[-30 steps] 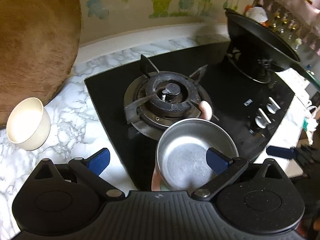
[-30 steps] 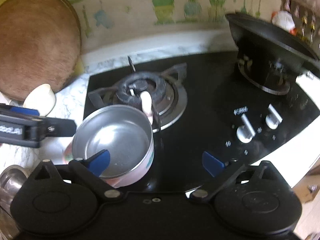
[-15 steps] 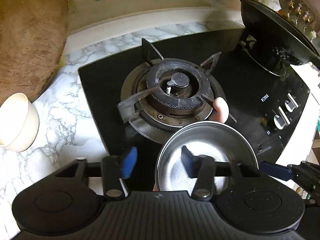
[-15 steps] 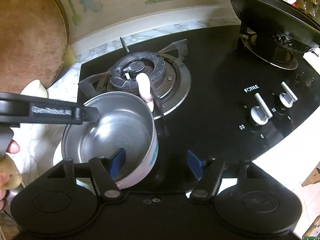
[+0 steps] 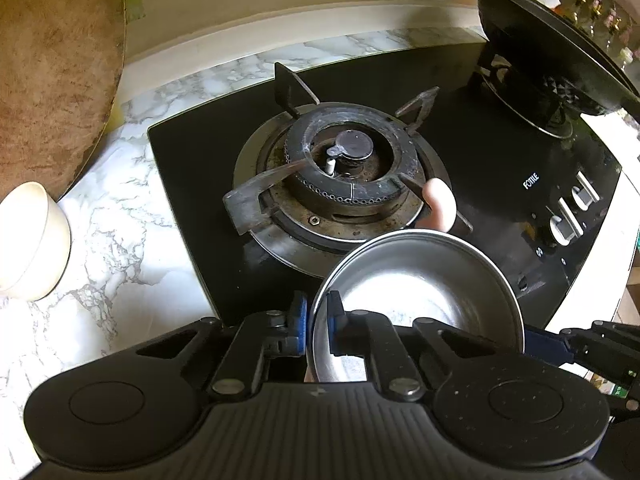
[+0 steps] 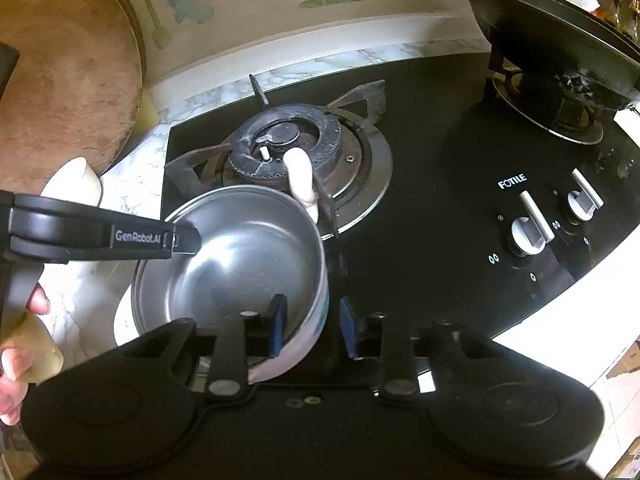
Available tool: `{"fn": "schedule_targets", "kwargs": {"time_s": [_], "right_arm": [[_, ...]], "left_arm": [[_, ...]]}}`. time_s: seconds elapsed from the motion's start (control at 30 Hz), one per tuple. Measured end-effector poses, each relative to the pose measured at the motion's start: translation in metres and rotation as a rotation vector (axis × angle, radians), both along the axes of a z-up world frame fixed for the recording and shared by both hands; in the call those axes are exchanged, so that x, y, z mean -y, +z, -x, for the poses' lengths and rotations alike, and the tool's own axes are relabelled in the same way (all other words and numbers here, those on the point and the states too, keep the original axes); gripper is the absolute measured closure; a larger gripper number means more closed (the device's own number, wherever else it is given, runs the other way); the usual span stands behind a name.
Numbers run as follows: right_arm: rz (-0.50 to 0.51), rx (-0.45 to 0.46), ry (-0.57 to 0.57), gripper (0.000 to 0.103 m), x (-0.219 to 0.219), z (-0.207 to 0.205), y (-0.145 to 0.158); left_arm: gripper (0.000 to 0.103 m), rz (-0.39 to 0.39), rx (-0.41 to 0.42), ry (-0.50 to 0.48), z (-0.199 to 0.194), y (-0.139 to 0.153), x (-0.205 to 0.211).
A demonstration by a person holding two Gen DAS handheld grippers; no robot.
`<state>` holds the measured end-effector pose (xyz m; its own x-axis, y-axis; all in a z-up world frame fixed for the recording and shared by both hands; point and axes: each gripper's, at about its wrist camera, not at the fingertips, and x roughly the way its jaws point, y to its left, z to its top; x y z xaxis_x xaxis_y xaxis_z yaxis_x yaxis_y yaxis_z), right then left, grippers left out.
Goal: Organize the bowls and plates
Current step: 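Close both grippers on the rim of the pink-handled pot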
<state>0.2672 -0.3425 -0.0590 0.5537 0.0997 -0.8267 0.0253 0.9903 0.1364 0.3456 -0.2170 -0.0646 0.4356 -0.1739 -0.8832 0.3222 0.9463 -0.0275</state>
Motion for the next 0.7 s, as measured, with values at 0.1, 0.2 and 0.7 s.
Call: {"fn": "schedule_targets", "kwargs": {"time_s": [0.1, 0.2, 0.7], "right_arm": [[0.017, 0.01, 0.001, 0.082, -0.002, 0.002, 0.001], [0.028, 0.022, -0.001, 0.085, -0.002, 0.004, 0.001], [0.048, 0.085, 0.041, 0.091, -0.009, 0.022, 0.027]], "left_arm": [[0.095, -0.008, 0.006, -0.005, 0.004, 0.0, 0.0], [0.096, -0.008, 0.008, 0.001, 0.01, 0.002, -0.002], [0.096, -0.012, 0.045, 0.039, 0.047, 0.034, -0.017]]}}
